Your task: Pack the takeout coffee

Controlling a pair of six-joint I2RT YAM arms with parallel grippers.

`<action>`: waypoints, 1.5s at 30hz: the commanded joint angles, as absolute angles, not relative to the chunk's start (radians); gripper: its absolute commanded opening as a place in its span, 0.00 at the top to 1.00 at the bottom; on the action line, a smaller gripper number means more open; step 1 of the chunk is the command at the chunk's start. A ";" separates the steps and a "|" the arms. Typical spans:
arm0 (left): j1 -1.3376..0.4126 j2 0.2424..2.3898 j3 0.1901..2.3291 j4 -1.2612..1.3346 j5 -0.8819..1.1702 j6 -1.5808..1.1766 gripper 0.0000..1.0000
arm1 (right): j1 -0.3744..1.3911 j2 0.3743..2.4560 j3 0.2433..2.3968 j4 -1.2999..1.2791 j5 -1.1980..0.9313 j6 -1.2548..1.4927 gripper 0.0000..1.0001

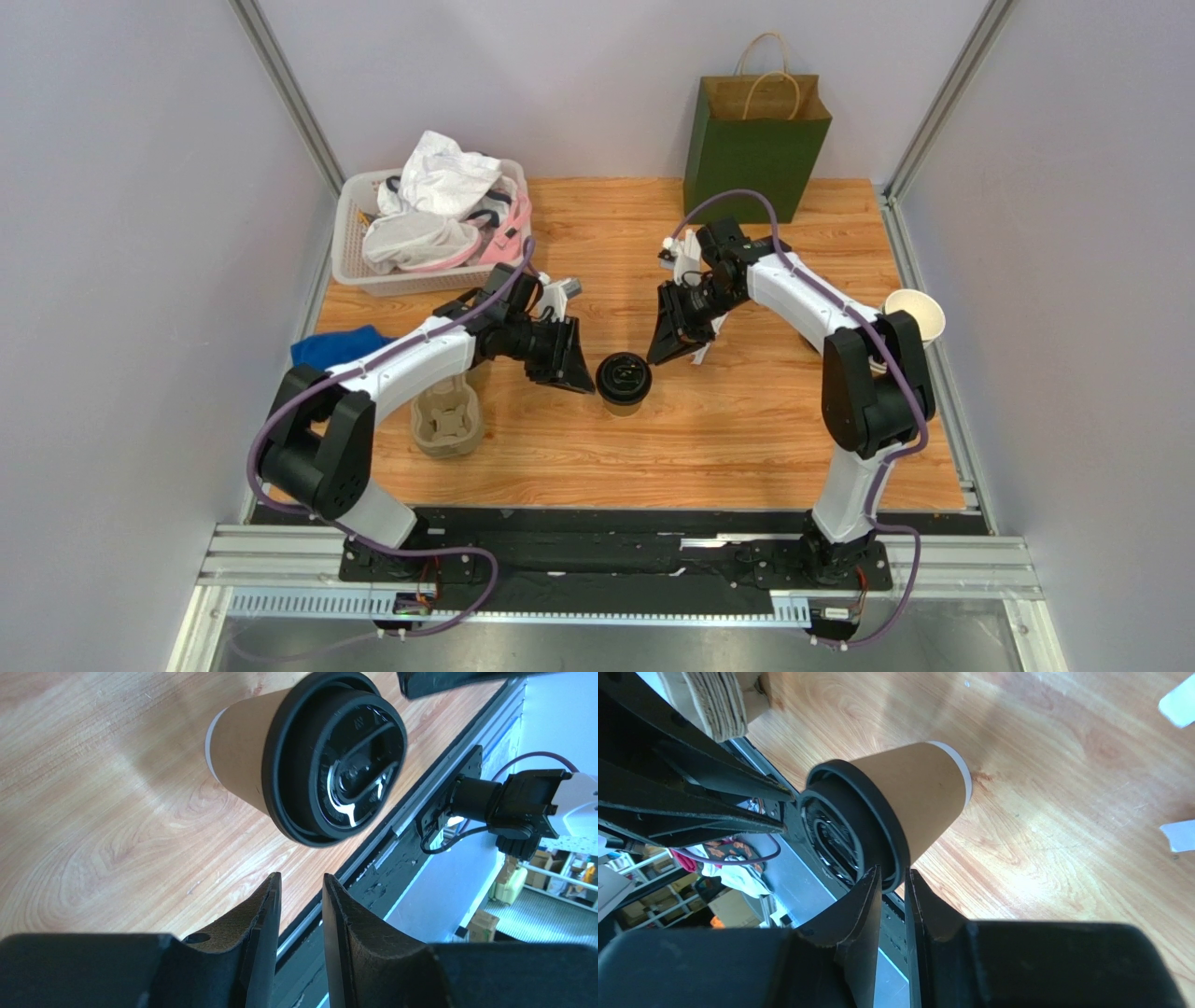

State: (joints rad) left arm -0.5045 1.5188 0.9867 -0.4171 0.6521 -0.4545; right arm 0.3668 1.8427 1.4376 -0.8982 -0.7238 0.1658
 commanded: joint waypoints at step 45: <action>-0.483 1.629 1.098 -0.348 0.623 -0.416 0.69 | 0.328 1.778 1.341 -0.854 -0.787 0.253 0.75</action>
